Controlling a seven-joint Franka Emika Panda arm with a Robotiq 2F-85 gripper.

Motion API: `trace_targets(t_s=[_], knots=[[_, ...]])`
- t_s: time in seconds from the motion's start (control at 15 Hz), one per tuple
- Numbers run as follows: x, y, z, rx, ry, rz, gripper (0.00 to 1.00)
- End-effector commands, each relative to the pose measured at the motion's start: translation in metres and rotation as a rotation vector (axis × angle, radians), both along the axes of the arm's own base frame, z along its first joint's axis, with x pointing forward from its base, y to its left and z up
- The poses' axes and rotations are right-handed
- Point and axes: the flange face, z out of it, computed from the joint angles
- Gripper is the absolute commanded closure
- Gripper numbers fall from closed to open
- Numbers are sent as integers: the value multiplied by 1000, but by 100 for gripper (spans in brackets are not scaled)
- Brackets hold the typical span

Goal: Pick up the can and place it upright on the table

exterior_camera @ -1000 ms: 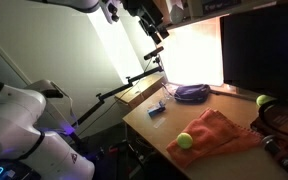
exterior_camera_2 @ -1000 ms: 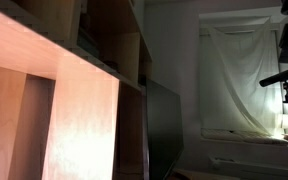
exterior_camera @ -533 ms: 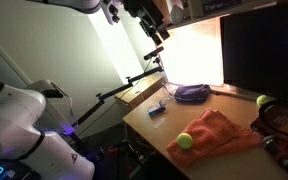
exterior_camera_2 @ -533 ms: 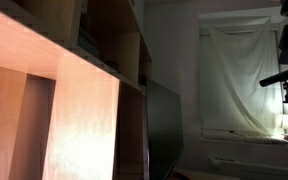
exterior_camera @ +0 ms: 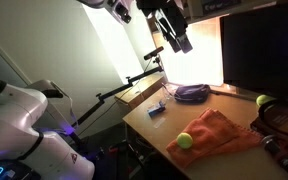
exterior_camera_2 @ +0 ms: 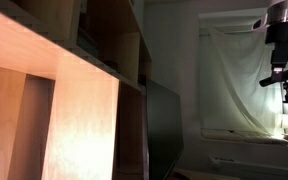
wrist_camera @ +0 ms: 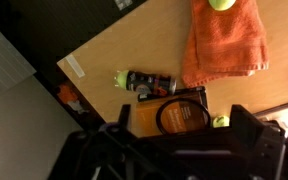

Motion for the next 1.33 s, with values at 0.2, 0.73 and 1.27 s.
trace_targets(t_s=[0.2,0.73,1.27], knots=[[6,-78,-22,98,-16,-81,0],[4,-88,-35,92,23,-108,0],[10,-81,-50,337,22,-157,0]])
